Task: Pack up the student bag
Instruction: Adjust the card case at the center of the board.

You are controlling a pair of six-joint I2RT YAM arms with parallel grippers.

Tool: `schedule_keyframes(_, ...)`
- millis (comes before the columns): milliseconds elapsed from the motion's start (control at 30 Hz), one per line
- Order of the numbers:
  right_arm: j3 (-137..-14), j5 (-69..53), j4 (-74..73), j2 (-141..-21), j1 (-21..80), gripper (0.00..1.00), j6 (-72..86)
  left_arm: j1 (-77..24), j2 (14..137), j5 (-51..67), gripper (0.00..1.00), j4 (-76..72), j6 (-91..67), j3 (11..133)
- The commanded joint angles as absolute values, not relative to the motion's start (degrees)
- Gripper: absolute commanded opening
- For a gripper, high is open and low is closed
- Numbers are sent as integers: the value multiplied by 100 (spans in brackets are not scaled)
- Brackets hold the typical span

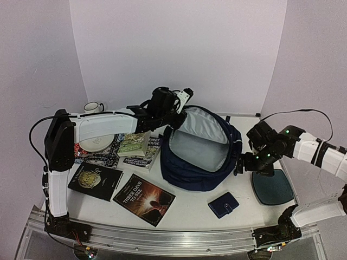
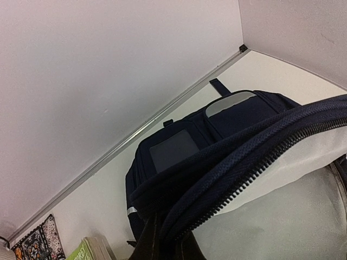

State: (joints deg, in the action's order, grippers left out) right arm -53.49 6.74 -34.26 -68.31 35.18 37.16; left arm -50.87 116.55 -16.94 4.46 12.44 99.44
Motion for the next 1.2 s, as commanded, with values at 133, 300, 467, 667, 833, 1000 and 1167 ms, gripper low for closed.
schedule_keyframes(133,-4181,989,-3450,-6624,4213,98,6006,-5046,11686,-2073,0,389,615,10426)
schedule_keyframes(300,-3977,989,-3100,-7122,5046,98,6744,-5044,11724,-2044,0,426,570,10438)
schedule_keyframes(467,-4064,1325,-2852,-7695,5678,98,7426,-5045,11737,-1985,0,459,523,10435)
schedule_keyframes(667,-3933,990,-2035,-8108,5756,98,7697,-5045,11708,-1931,0,490,495,10416)
schedule_keyframes(833,-3942,612,-1612,-8594,5762,98,7698,-5045,11691,-1917,0,510,451,10362)
schedule_keyframes(1000,-4184,961,-1690,-9000,5748,98,7367,-5045,11681,-1897,0,536,434,10320)
schedule_keyframes(1167,-4716,1326,-2117,-9480,5475,98,6337,-5045,11657,-1855,0,570,397,10307)
